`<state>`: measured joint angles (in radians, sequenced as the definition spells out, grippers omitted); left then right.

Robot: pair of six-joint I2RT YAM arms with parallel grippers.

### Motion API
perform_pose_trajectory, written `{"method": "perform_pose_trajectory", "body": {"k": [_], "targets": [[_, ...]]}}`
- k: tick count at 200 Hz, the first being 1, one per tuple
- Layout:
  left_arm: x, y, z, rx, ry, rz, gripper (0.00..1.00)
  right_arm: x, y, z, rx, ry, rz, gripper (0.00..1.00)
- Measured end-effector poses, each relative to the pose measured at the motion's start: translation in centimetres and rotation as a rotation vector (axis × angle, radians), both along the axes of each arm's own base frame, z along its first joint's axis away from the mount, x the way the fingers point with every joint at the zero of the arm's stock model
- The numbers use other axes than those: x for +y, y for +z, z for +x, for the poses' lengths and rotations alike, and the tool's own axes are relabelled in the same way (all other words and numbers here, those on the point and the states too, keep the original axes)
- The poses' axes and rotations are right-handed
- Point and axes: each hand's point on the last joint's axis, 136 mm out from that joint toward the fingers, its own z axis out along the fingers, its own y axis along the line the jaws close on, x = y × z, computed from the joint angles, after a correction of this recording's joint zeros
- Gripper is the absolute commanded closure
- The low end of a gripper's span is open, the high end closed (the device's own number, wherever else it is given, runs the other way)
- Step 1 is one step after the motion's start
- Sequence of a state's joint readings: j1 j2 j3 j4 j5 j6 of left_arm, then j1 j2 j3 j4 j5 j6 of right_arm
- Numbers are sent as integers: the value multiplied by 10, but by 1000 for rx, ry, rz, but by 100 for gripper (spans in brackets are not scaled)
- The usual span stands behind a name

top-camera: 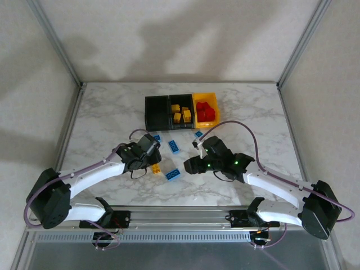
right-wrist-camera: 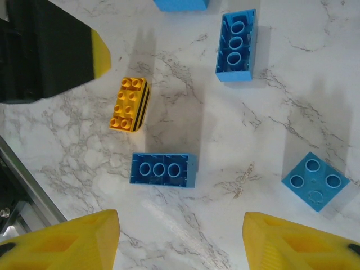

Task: Sort the legos into containers by color
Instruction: Pick up the lego from the middle-left of the table.

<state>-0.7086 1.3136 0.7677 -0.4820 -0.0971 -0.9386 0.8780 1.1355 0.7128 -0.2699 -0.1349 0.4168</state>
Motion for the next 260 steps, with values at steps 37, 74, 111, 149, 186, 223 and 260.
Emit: {"method": "perform_pose_trajectory", "body": {"k": [37, 74, 111, 149, 186, 223, 260], "targets": [[-13, -33, -7, 68, -39, 58, 36, 0, 0, 0, -4, 0, -2, 40], [-12, -54, -13, 118, -42, 113, 40, -2, 6, 1, -17, -4, 9, 40], [-8, -61, -14, 127, -32, 148, 59, -3, 9, 1, -29, -9, 16, 41], [-9, -59, -12, 119, -34, 154, 69, -4, 9, 3, -36, -19, 9, 41], [-25, -39, 3, 67, -36, 106, 68, -6, 7, 2, -34, -19, 7, 41], [-52, -1, 30, -20, -57, 39, 68, -9, 17, 3, -54, -46, 32, 41], [-86, 31, 66, -98, -81, -11, 68, -22, 21, 14, -51, -139, 38, 40]]}}
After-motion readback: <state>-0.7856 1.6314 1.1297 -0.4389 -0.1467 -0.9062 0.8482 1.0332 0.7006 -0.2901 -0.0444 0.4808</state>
